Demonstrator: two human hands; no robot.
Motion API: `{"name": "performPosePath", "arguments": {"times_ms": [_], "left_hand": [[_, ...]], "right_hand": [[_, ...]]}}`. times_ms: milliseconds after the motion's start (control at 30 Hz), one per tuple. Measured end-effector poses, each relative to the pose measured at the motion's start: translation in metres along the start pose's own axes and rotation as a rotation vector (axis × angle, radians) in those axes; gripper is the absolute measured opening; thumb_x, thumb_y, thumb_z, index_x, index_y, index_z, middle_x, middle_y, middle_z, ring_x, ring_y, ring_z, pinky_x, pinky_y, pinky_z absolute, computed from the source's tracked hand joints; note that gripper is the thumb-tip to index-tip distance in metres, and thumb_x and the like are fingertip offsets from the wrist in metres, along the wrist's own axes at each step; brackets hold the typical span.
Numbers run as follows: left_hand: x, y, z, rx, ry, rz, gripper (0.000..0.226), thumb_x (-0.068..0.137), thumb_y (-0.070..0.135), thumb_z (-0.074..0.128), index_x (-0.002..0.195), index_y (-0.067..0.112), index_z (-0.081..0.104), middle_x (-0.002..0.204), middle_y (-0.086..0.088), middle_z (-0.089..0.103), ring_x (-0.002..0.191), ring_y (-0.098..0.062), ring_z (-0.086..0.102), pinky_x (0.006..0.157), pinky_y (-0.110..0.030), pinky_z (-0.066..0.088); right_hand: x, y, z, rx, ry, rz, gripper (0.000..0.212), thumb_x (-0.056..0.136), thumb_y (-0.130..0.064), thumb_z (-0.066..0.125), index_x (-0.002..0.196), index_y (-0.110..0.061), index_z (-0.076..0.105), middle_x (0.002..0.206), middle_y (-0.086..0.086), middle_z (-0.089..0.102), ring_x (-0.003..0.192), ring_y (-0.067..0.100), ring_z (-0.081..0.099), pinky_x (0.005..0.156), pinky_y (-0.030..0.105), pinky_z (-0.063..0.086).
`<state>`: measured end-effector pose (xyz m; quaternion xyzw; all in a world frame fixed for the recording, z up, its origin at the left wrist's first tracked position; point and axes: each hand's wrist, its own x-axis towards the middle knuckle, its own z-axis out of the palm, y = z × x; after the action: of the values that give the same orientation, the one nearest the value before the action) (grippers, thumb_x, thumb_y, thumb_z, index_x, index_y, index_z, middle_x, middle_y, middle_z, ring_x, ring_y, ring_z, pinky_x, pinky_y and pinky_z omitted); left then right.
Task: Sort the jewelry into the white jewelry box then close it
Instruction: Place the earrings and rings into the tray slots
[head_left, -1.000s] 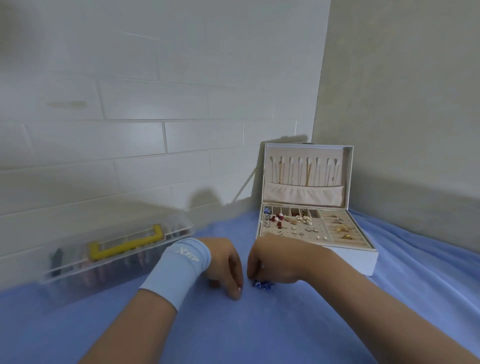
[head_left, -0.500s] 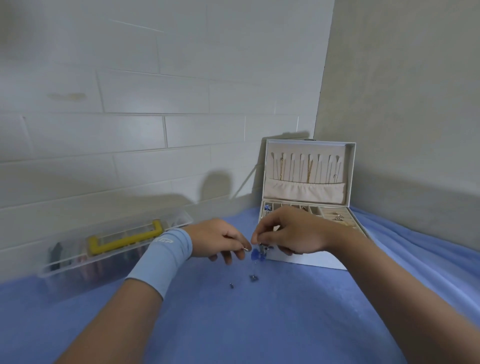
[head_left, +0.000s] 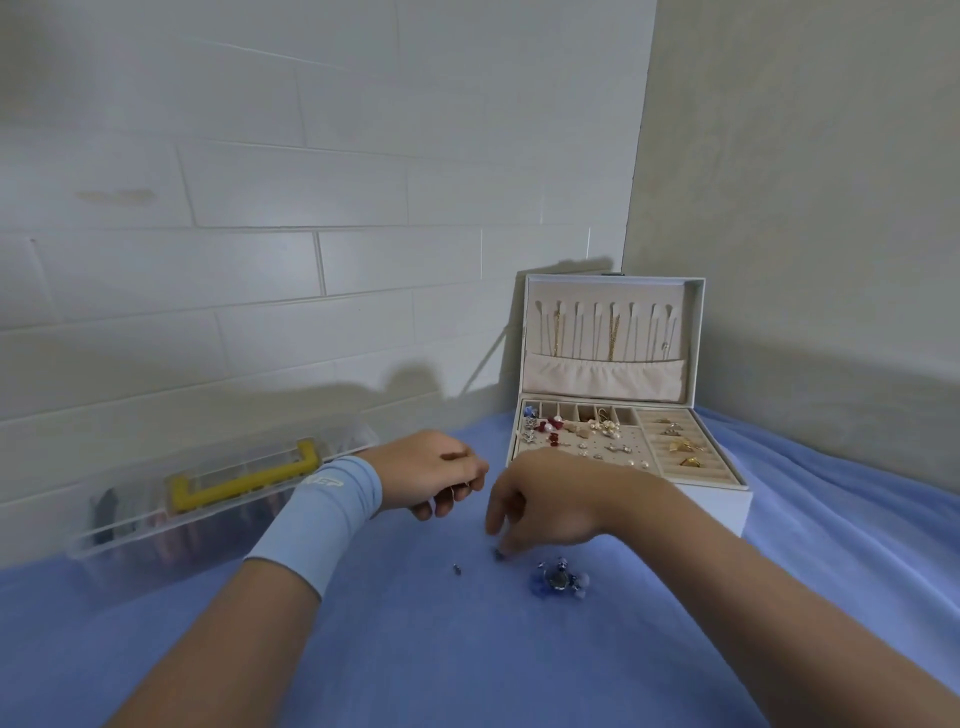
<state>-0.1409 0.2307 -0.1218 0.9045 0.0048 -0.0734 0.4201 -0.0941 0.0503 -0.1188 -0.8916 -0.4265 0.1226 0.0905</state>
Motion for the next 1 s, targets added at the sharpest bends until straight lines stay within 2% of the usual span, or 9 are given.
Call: {"name": "performPosePath", "arguments": {"times_ms": [67,133,267,400,500,600,733,833,1000], "left_hand": [[0.001,0.0,-0.001,-0.022,0.0,0.01,0.026,0.102,0.024,0.05,0.081,0.012,0.059,0.073,0.0,0.061,0.06,-0.015,0.058,0.053,-0.023,0.046],[0.0,0.0,-0.002,-0.06,0.004,0.016,0.025,0.102,0.022,0.049,0.084,0.009,0.06,0.079,-0.002,0.069,0.064,-0.016,0.063,0.055,-0.024,0.05],[0.0,0.002,-0.003,-0.01,0.069,0.074,0.017,0.1,0.02,0.052,0.094,0.012,0.066,0.081,0.004,0.072,0.064,-0.013,0.063,0.054,-0.022,0.048],[0.005,0.014,-0.002,-0.051,0.158,0.21,0.012,0.099,0.016,0.055,0.101,0.021,0.065,0.075,0.007,0.069,0.06,-0.016,0.06,0.049,-0.022,0.042],[0.013,0.035,-0.003,-0.108,0.234,0.319,0.016,0.099,0.012,0.056,0.101,0.022,0.068,0.077,0.006,0.071,0.057,-0.016,0.062,0.047,-0.023,0.041],[0.027,0.055,-0.004,-0.126,0.26,0.392,0.021,0.098,0.009,0.055,0.094,0.02,0.073,0.079,0.006,0.071,0.059,-0.015,0.063,0.047,-0.023,0.042],[0.048,0.073,-0.003,-0.171,0.229,0.429,0.02,0.097,0.008,0.058,0.098,0.02,0.074,0.082,0.007,0.075,0.065,-0.015,0.063,0.048,-0.02,0.044],[0.062,0.078,-0.001,-0.207,0.227,0.435,0.015,0.096,0.01,0.061,0.096,0.017,0.074,0.083,0.005,0.075,0.066,-0.018,0.063,0.048,-0.019,0.044],[0.075,0.072,0.009,-0.233,0.318,0.392,0.015,0.097,0.013,0.059,0.093,0.012,0.074,0.074,0.006,0.071,0.058,-0.015,0.06,0.046,-0.02,0.042]], "right_hand": [[0.005,0.001,0.007,0.034,-0.017,-0.02,0.015,0.083,-0.024,0.078,0.097,-0.023,0.08,0.082,-0.014,0.071,0.071,0.003,0.062,0.068,0.022,0.052],[0.006,0.004,0.009,0.067,-0.016,-0.033,0.009,0.083,-0.019,0.077,0.091,-0.021,0.081,0.085,-0.01,0.075,0.068,0.004,0.064,0.071,0.025,0.055],[-0.001,0.009,-0.006,0.246,0.016,-0.05,0.005,0.09,-0.015,0.07,0.091,-0.016,0.075,0.076,0.005,0.075,0.05,0.009,0.063,0.051,0.024,0.051],[-0.007,0.019,-0.029,0.486,0.236,-0.08,0.005,0.091,-0.01,0.072,0.095,-0.008,0.071,0.085,0.012,0.074,0.052,0.019,0.065,0.04,0.025,0.044],[-0.009,0.033,-0.043,0.754,0.406,-0.079,0.02,0.089,-0.006,0.075,0.104,-0.005,0.062,0.076,0.011,0.071,0.044,0.02,0.054,0.037,0.026,0.037],[-0.011,0.046,-0.051,0.921,0.503,-0.078,0.028,0.09,-0.007,0.074,0.11,-0.003,0.056,0.069,0.009,0.068,0.041,0.017,0.048,0.037,0.024,0.035],[-0.011,0.066,-0.059,1.107,0.571,-0.058,0.02,0.091,-0.012,0.073,0.102,-0.004,0.059,0.073,0.01,0.071,0.041,0.016,0.048,0.037,0.023,0.035],[-0.01,0.078,-0.061,1.17,0.58,-0.043,0.015,0.092,-0.017,0.072,0.096,-0.004,0.066,0.087,0.016,0.072,0.044,0.015,0.049,0.039,0.023,0.037],[-0.006,0.08,-0.058,1.064,0.631,-0.026,0.018,0.097,-0.021,0.066,0.098,-0.003,0.071,0.086,0.014,0.074,0.046,0.018,0.052,0.042,0.026,0.042]]}}
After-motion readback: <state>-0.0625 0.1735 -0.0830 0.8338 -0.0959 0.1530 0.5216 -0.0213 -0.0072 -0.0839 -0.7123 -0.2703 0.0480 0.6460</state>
